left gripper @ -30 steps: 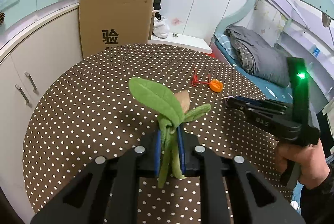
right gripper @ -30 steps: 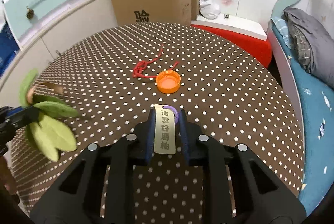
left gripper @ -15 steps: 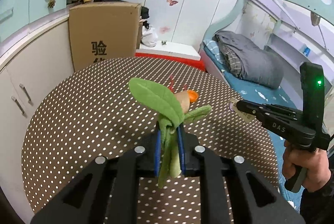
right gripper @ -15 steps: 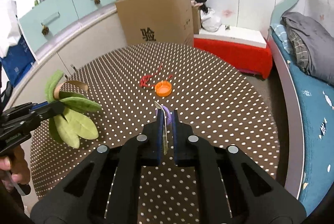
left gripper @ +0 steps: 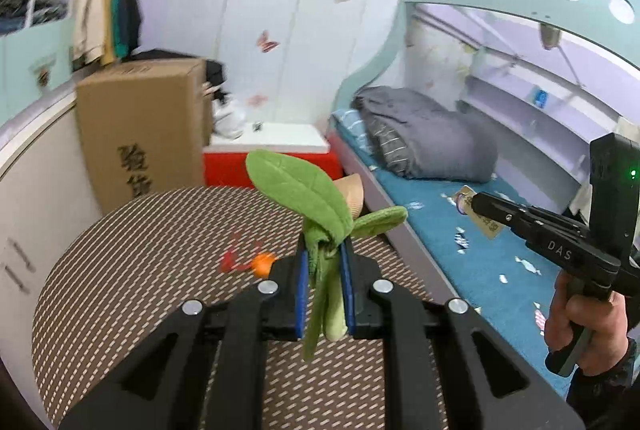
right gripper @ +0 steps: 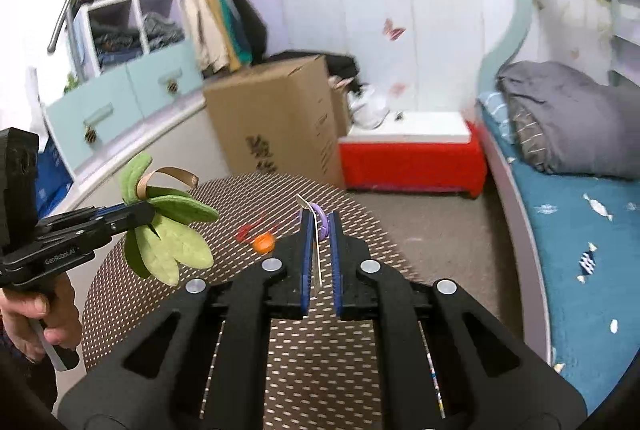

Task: Collect trash
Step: 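Carry the leaf toy and white tag over the wastebasket, then open both grippers over the wastebasket to drop the leaf toy and tag, then move both empty grippers back over the table, then grasp the red string with the left gripper while the right gripper grasps the orange cap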

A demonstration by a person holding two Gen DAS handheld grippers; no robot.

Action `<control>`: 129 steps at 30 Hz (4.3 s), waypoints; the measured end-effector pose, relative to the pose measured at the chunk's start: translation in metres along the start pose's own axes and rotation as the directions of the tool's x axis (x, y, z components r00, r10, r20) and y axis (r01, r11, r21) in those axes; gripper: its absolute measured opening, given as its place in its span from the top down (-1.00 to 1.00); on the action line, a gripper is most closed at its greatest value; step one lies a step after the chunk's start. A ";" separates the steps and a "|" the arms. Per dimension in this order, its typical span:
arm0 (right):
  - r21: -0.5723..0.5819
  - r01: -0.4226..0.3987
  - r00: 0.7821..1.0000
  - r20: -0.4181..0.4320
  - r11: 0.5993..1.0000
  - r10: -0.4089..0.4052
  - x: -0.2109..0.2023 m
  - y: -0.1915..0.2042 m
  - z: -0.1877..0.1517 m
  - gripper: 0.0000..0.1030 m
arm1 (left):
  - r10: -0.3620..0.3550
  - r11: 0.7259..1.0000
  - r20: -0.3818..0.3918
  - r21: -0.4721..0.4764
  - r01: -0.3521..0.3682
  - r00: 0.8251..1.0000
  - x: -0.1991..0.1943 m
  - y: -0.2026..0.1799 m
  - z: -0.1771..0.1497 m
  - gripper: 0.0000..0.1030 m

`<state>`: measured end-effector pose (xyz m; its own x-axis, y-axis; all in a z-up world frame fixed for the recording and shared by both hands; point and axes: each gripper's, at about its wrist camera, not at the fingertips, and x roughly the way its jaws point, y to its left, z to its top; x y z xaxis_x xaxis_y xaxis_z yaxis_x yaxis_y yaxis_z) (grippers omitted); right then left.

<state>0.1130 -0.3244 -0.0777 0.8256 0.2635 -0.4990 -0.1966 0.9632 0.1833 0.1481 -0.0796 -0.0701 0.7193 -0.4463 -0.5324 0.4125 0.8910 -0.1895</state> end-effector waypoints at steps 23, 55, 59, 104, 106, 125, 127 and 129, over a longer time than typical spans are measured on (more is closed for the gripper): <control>0.399 0.254 0.965 -0.157 0.881 -0.208 -0.022 -0.221 -0.102 0.84 | -0.212 0.947 -0.330 0.164 0.277 0.920 0.172 -0.204 -0.014 0.73; 0.680 0.314 0.932 -0.352 0.663 -0.080 0.045 -0.293 -0.215 -0.85 | -0.032 0.962 -0.491 0.223 0.161 0.870 0.281 -0.208 -0.052 -0.78; 0.659 0.314 0.933 -0.347 0.684 -0.094 0.040 -0.283 -0.203 -0.86 | -0.046 0.964 -0.462 0.211 0.160 0.886 0.261 -0.199 -0.044 -0.78; 0.119 0.062 0.964 -0.265 0.991 -0.028 0.137 -0.004 -0.035 -0.87 | 0.268 0.961 -0.215 -0.002 -0.275 0.939 0.137 0.104 -0.023 -0.81; 0.103 0.057 0.961 -0.277 0.993 -0.027 0.143 0.002 -0.037 -0.87 | 0.270 0.961 -0.239 0.003 -0.278 0.933 0.150 0.113 -0.025 -0.80; -0.123 -0.064 0.924 -0.382 0.990 0.013 0.240 0.085 -0.053 -0.48 | 0.243 0.967 -0.273 -0.002 -0.253 0.931 0.137 0.150 -0.039 0.86; -0.173 -0.038 0.928 -0.371 0.984 -0.029 0.246 0.093 -0.054 -0.30 | 0.249 0.966 -0.260 -0.010 -0.260 0.933 0.128 0.151 -0.040 0.86; -0.187 -0.052 0.930 -0.367 0.981 -0.020 0.245 0.097 -0.053 0.42 | 0.249 0.965 -0.248 -0.016 -0.261 0.936 0.117 0.152 -0.041 0.86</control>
<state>0.2682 -0.1636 -0.2266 0.5779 0.2452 -0.7784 -0.3350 0.9410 0.0476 0.2724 0.0071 -0.1953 0.6374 -0.1755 -0.7503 0.2014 0.9778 -0.0576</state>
